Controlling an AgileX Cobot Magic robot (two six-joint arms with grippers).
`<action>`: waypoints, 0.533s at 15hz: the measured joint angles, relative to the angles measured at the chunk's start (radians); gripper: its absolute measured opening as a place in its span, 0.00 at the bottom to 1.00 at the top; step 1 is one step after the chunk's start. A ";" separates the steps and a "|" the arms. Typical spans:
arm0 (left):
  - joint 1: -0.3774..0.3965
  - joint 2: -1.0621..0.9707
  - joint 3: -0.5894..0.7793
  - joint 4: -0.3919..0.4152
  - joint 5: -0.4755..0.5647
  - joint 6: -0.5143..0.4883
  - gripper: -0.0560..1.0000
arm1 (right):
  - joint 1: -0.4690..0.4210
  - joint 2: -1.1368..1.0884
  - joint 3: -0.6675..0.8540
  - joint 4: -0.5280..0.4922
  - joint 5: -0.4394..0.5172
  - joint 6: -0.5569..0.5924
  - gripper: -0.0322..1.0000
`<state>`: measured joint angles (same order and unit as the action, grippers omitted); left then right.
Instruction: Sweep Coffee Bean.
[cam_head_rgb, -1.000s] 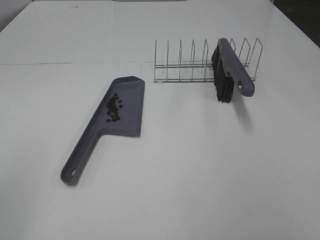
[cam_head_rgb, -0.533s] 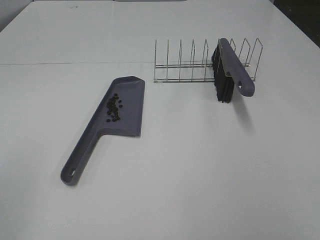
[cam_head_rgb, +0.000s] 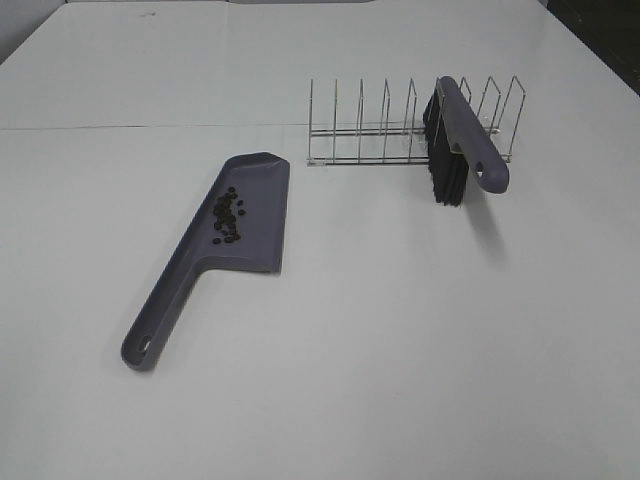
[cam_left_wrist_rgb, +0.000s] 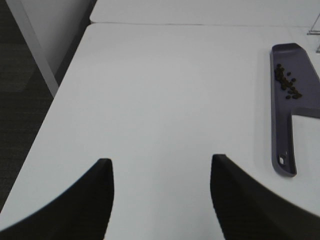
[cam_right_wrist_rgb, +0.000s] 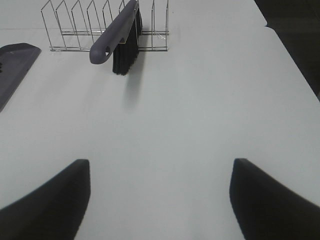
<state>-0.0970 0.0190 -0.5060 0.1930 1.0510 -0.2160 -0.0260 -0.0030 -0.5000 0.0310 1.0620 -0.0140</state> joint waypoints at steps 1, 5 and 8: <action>0.000 -0.019 0.000 -0.001 0.000 0.000 0.57 | 0.000 0.000 0.000 0.001 0.000 0.000 0.69; 0.000 -0.022 0.000 -0.001 0.000 0.000 0.57 | 0.000 0.000 0.000 0.004 0.000 0.000 0.69; 0.009 -0.022 0.000 -0.002 0.000 0.000 0.57 | 0.000 0.000 0.000 0.006 0.000 0.000 0.69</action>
<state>-0.0880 -0.0030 -0.5060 0.1910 1.0510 -0.2160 -0.0260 -0.0030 -0.5000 0.0370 1.0620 -0.0140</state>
